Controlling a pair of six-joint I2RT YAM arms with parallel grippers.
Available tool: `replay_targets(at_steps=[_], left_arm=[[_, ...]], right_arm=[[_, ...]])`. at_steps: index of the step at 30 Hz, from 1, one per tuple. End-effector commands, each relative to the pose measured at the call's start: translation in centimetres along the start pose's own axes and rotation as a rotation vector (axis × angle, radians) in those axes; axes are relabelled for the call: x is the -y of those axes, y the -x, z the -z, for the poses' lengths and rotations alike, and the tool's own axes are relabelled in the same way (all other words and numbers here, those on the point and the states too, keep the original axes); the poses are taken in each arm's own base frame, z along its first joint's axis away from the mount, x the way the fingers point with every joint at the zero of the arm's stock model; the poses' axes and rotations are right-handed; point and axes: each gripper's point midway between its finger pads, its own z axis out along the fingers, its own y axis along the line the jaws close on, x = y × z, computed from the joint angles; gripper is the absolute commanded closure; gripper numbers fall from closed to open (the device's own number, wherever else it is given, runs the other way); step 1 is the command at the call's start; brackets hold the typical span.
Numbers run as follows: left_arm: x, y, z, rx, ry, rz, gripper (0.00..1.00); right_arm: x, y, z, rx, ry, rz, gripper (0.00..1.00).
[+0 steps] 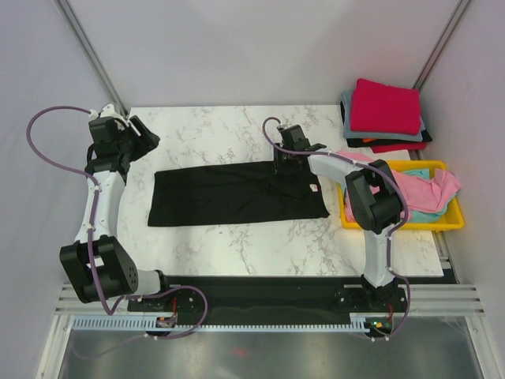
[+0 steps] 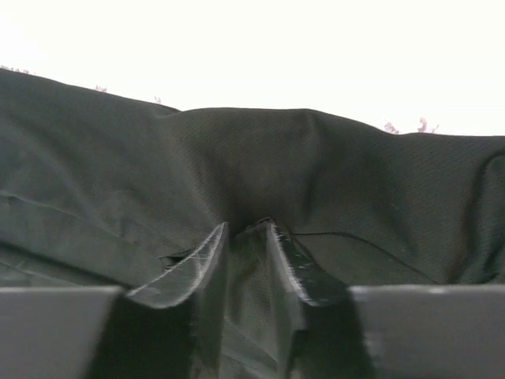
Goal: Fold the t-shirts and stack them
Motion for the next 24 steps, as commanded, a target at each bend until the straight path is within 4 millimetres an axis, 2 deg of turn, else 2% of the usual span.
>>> replay_targets(at_steps=[1, 4, 5, 8, 13, 15, 16, 18, 21, 22, 23, 24], left_arm=[[1.9, 2.8, 1.6, 0.076, -0.053, 0.008, 0.28], [1.8, 2.9, 1.7, 0.079, -0.054, 0.013, 0.28], [1.9, 2.9, 1.7, 0.078, -0.056, 0.013, 0.28], [1.8, 2.9, 1.6, 0.077, -0.056, 0.016, 0.28], [1.7, 2.9, 1.6, 0.076, -0.058, 0.018, 0.28], [1.6, 3.0, 1.6, 0.076, -0.056, 0.021, 0.28], [1.7, 3.0, 1.7, 0.078, -0.057, 0.022, 0.28], [1.6, 3.1, 1.7, 0.080, -0.058, 0.024, 0.28], [1.4, 3.2, 1.8, 0.083, -0.052, 0.029, 0.28], [1.4, 3.2, 1.7, 0.082, -0.052, 0.030, 0.28], [1.3, 3.3, 1.8, 0.083, -0.051, 0.032, 0.28], [1.2, 3.3, 1.7, 0.085, -0.050, 0.035, 0.28]], right_arm=[[-0.6, 1.0, -0.1, 0.023, -0.001, 0.011, 0.68], [-1.0, 0.6, -0.1, 0.013, 0.017, 0.011, 0.81], [-1.1, 0.5, -0.1, 0.010, 0.019, 0.009, 0.90], [-1.4, 0.5, 0.4, 0.017, 0.021, 0.012, 1.00], [-2.3, 0.9, 2.7, 0.050, 0.026, 0.006, 1.00], [-3.5, 1.0, 3.8, 0.070, 0.029, -0.001, 1.00], [-3.6, 0.5, 4.1, 0.070, 0.009, -0.002, 1.00], [-5.0, -0.5, 4.8, 0.076, -0.007, 0.009, 1.00], [-6.7, -3.1, 5.1, 0.053, -0.029, 0.005, 0.95], [-6.8, -4.4, 5.1, 0.036, -0.042, -0.008, 0.90], [-7.9, -5.7, 5.2, 0.020, -0.035, 0.013, 0.80], [-8.2, -6.2, 5.3, 0.020, -0.042, 0.019, 0.77]])
